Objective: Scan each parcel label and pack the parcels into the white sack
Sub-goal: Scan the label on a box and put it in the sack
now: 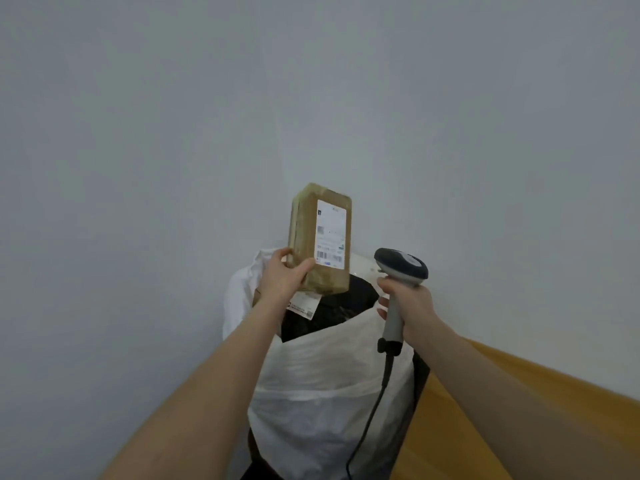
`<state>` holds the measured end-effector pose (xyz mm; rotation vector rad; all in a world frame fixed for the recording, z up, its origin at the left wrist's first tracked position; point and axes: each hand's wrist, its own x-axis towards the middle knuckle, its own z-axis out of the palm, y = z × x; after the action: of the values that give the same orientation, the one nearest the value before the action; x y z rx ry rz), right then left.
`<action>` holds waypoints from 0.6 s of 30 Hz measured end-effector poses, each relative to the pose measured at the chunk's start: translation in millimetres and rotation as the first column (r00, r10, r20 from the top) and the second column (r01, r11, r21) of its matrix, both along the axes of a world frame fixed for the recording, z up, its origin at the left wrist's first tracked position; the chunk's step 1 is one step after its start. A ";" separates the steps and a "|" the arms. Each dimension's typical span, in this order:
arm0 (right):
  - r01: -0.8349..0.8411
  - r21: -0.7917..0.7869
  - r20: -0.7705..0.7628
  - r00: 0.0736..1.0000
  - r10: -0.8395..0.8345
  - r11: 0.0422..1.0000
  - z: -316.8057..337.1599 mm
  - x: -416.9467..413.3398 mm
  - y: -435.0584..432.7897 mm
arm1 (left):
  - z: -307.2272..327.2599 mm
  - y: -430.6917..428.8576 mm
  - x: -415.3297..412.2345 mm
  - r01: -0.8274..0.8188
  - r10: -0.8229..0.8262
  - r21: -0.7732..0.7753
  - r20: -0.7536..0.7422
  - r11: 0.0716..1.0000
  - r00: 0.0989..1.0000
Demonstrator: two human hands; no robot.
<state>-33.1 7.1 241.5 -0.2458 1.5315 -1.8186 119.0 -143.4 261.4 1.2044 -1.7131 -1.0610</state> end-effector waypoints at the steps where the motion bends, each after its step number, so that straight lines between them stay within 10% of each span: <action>1: 0.010 0.020 0.017 1.000 -0.010 1.000 -5.7 -2.5 -7.2 | -1.0 -12.6 3.7 -0.011 0.019 -0.084 0.094 0.996 0.995; 9: 0.051 0.142 0.124 0.990 -0.069 0.989 -57.0 -15.7 -23.5 | -53.4 -46.9 -13.2 0.336 -0.279 0.057 0.695 0.940 0.663; 18: 0.104 0.120 0.158 0.980 -0.123 0.987 -46.0 -27.5 -15.0 | -50.5 -26.0 -57.6 0.308 -0.040 -0.326 0.626 0.894 0.779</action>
<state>-60.7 -7.9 195.6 0.0460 1.5496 -1.7855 61.4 -169.4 211.0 1.1825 -2.4427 -0.3567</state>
